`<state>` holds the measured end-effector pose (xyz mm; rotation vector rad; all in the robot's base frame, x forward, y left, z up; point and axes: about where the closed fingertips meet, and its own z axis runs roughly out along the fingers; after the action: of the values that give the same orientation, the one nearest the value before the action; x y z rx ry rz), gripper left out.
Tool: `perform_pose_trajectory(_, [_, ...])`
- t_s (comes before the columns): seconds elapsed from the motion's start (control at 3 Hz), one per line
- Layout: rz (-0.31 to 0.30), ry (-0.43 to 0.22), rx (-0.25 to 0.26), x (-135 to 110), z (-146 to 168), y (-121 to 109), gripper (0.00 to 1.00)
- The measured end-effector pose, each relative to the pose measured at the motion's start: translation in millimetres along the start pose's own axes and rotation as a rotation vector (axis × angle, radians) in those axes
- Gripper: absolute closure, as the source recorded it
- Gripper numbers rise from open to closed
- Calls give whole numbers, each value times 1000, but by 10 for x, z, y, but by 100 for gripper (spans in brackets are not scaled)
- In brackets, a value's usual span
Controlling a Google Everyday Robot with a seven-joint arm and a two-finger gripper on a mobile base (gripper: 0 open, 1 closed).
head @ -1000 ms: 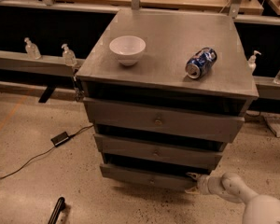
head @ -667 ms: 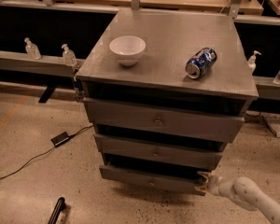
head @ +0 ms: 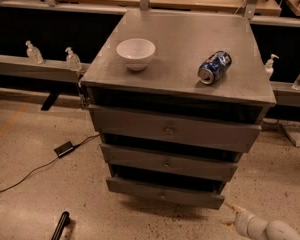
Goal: Open bottom drawer
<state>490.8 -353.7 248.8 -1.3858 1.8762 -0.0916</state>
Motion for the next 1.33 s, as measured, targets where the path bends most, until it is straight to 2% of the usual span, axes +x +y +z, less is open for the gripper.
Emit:
perform_pose_trajectory(0.33, [9,-57,-78,-147,106,583,49])
perform_pose_trajectory(1.0, [11,-68,-89,-183,147,651,5])
perform_pose_trajectory(1.33, [-43,-102,-127,-393,250,596,0])
